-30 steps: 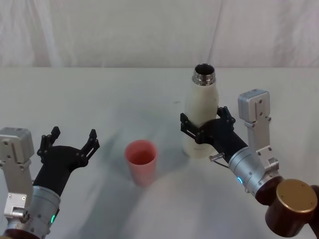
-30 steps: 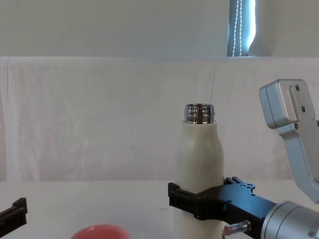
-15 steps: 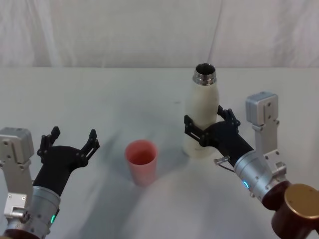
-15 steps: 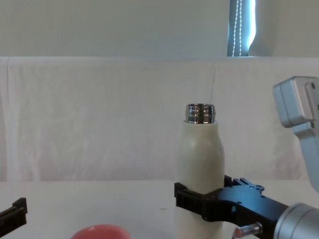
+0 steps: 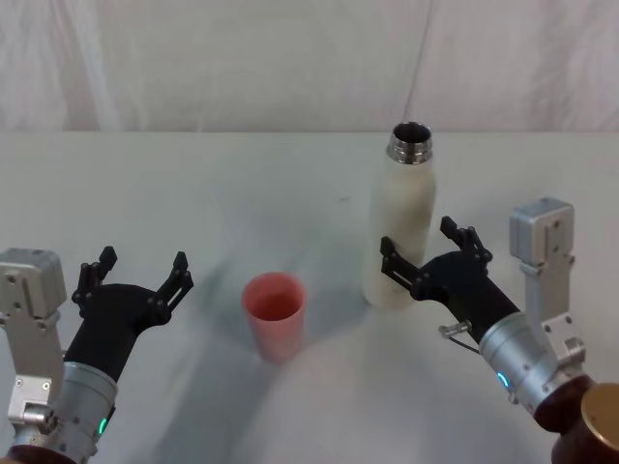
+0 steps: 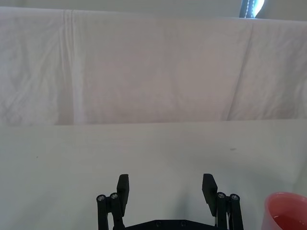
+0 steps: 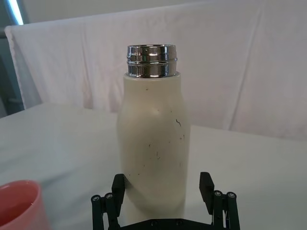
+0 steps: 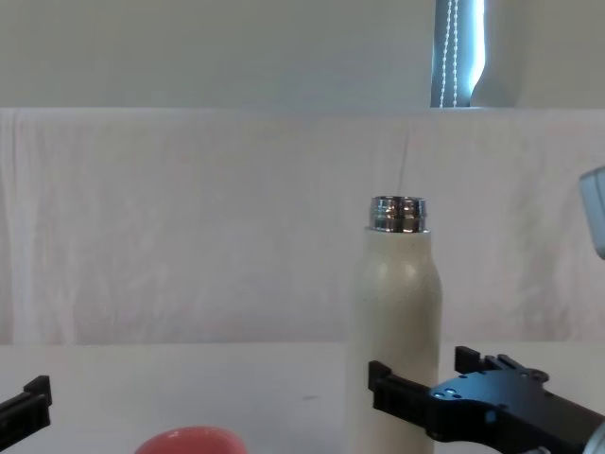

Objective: Grasp the thermos with one hand and pour water into the cup lid.

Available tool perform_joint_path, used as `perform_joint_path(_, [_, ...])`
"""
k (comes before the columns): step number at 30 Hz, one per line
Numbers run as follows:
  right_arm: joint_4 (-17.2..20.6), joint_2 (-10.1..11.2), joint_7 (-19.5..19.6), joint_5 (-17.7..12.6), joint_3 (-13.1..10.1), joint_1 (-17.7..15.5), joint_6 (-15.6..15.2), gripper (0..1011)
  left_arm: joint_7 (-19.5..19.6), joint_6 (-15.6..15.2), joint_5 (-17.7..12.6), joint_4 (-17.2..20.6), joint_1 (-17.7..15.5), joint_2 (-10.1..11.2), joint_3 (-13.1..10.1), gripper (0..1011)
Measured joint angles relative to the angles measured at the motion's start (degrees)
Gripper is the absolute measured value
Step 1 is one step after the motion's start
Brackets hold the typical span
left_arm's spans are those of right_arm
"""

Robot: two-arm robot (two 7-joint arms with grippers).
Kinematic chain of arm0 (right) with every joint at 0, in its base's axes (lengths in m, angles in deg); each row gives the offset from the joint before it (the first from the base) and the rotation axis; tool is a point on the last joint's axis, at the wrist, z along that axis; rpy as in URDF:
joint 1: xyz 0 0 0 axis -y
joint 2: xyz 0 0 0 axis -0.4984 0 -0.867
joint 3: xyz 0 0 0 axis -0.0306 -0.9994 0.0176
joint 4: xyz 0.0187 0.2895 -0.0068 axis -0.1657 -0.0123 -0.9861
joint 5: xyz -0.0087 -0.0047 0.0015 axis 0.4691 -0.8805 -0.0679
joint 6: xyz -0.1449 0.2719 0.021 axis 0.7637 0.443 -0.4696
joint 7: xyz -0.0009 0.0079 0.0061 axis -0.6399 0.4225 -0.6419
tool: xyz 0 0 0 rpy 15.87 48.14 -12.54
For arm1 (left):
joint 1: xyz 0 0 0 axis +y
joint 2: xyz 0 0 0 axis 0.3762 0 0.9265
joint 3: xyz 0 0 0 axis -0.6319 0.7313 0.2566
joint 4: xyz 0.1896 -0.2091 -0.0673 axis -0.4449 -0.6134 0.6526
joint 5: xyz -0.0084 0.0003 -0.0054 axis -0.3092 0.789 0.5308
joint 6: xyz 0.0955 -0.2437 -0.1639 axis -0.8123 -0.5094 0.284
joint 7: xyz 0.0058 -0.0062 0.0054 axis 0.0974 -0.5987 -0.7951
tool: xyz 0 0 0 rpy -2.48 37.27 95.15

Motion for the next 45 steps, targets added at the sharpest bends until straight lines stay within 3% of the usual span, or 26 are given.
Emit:
perform_joint_path(16, [2.8, 0.4, 4.5, 6.2, -1.6, -4.7, 3.7, 1001, 0.0, 0.0, 0.0, 0.0, 0.0, 0.0, 0.0, 1001])
perform_joint_path(33, [5.2, -0.2, 5.0, 8.6, -3.6, -7.6, 5.2, 1002, 0.0, 0.0, 0.0, 0.0, 0.0, 0.0, 0.0, 1001])
perform_joint_path(45, [4.6, -1.6, 7.8, 12.3, -5.0, -10.3, 7.8, 1001, 0.0, 0.0, 0.0, 0.0, 0.0, 0.0, 0.0, 1001])
